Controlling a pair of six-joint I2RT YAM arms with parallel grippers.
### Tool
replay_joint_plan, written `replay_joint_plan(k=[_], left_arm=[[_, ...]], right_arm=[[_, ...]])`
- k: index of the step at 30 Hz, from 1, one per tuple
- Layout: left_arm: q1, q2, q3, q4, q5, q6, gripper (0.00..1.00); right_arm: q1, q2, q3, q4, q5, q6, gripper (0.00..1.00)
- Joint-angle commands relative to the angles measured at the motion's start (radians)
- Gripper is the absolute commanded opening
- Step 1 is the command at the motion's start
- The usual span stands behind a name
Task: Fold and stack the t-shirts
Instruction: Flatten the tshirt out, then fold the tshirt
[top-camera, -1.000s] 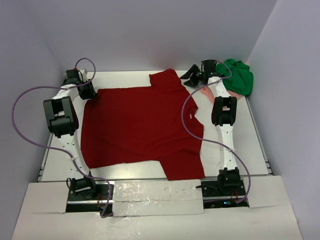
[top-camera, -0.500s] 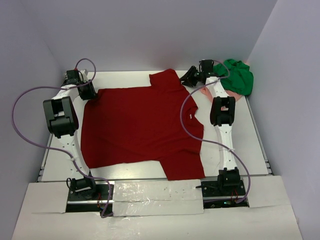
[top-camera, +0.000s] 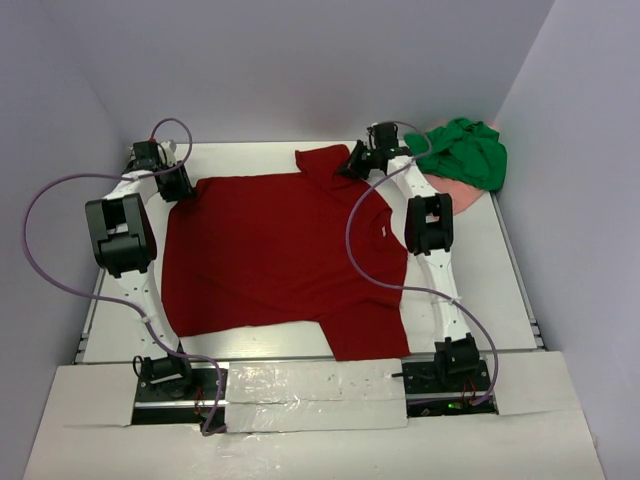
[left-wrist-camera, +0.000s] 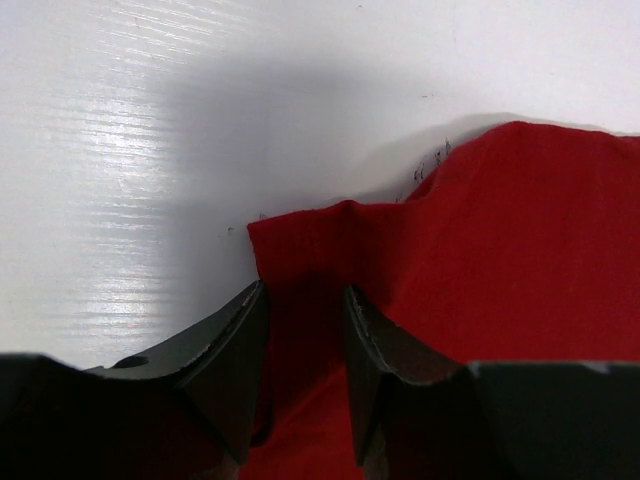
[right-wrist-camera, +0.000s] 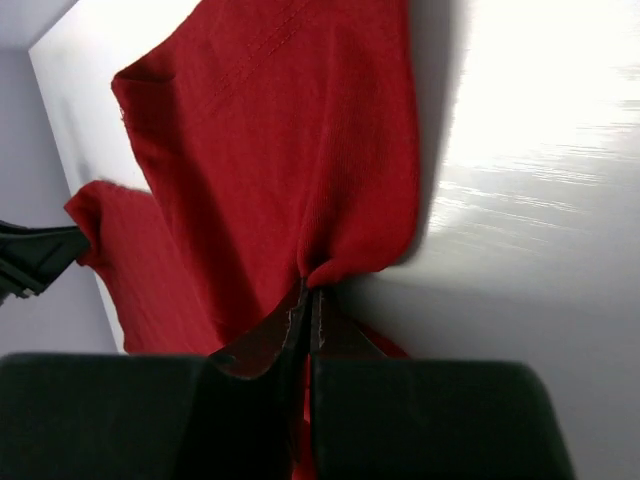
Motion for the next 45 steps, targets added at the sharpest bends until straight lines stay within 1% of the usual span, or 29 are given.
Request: replay_joint_plan(k=[1, 3, 6, 8, 9, 10, 12, 13, 15, 17, 19, 20, 22, 23, 24, 26, 27, 29, 31, 34, 38, 41, 45], left_arm=[[-0.004, -0.039, -0.017, -0.04, 0.017, -0.001, 0.44], [-0.006, -0.045, -0.026, -0.032, 0.016, -0.003, 0.44], [-0.004, -0.053, -0.041, -0.017, 0.022, -0.006, 0.41], [-0.006, -0.06, -0.053, -0.009, 0.028, -0.004, 0.35], [-0.006, -0.066, -0.056, -0.007, 0.026, -0.004, 0.32], [-0.006, -0.07, -0.059, -0.006, 0.025, -0.003, 0.26], [-0.006, -0.086, -0.072, -0.001, 0.025, 0.002, 0.22], [-0.004, -0.093, -0.079, 0.003, 0.017, 0.002, 0.21], [-0.006, -0.114, -0.101, 0.023, 0.008, 0.005, 0.19], [-0.004, -0.131, -0.119, 0.041, -0.012, 0.009, 0.15], [-0.004, -0.145, -0.151, 0.068, -0.035, 0.006, 0.12], [-0.004, -0.163, -0.167, 0.109, -0.07, 0.005, 0.11], [-0.007, -0.183, -0.213, 0.155, -0.11, -0.001, 0.07], [-0.006, -0.195, -0.231, 0.178, -0.154, -0.003, 0.05], [-0.009, -0.221, -0.253, 0.239, -0.177, -0.004, 0.03], [-0.012, -0.261, -0.309, 0.298, -0.243, -0.004, 0.01], [-0.013, -0.275, -0.341, 0.351, -0.244, -0.004, 0.0], [-0.015, -0.31, -0.365, 0.411, -0.303, -0.003, 0.0], [-0.018, -0.329, -0.386, 0.472, -0.331, 0.0, 0.0], [-0.02, -0.353, -0.397, 0.523, -0.359, 0.002, 0.0], [-0.02, -0.387, -0.428, 0.586, -0.363, -0.003, 0.0], [-0.023, -0.421, -0.477, 0.634, -0.325, -0.01, 0.0], [-0.038, -0.447, -0.515, 0.614, -0.277, 0.012, 0.0]], right_arm=[[-0.002, -0.012, -0.002, -0.045, 0.053, -0.053, 0.01], [-0.002, -0.015, 0.003, -0.055, 0.071, -0.067, 0.0], [0.0, -0.052, -0.042, -0.044, 0.106, -0.105, 0.0], [0.006, -0.105, -0.065, -0.041, 0.146, -0.158, 0.0], [0.006, -0.13, -0.121, -0.022, 0.153, -0.164, 0.0], [0.009, -0.153, -0.135, -0.003, 0.182, -0.172, 0.0], [0.014, -0.202, -0.144, -0.002, 0.215, -0.213, 0.0], [0.012, -0.216, -0.145, -0.002, 0.263, -0.233, 0.0], [0.008, -0.257, -0.152, 0.007, 0.303, -0.283, 0.0], [0.006, -0.301, -0.164, 0.024, 0.359, -0.34, 0.0], [0.006, -0.335, -0.212, 0.063, 0.386, -0.369, 0.0], [0.006, -0.367, -0.25, 0.079, 0.412, -0.392, 0.0], [0.004, -0.389, -0.27, 0.106, 0.426, -0.405, 0.0], [0.004, -0.401, -0.278, 0.111, 0.432, -0.422, 0.0], [0.004, -0.405, -0.284, 0.119, 0.447, -0.426, 0.0], [0.001, -0.406, -0.286, 0.125, 0.45, -0.442, 0.0], [0.003, -0.406, -0.287, 0.13, 0.456, -0.446, 0.0], [0.001, -0.405, -0.283, 0.131, 0.464, -0.46, 0.0], [0.001, -0.411, -0.287, 0.146, 0.47, -0.469, 0.0], [0.006, -0.421, -0.298, 0.154, 0.473, -0.486, 0.0], [0.011, -0.444, -0.333, 0.166, 0.464, -0.498, 0.0], [0.011, -0.475, -0.37, 0.183, 0.453, -0.506, 0.0], [0.011, -0.51, -0.399, 0.183, 0.45, -0.523, 0.0]])
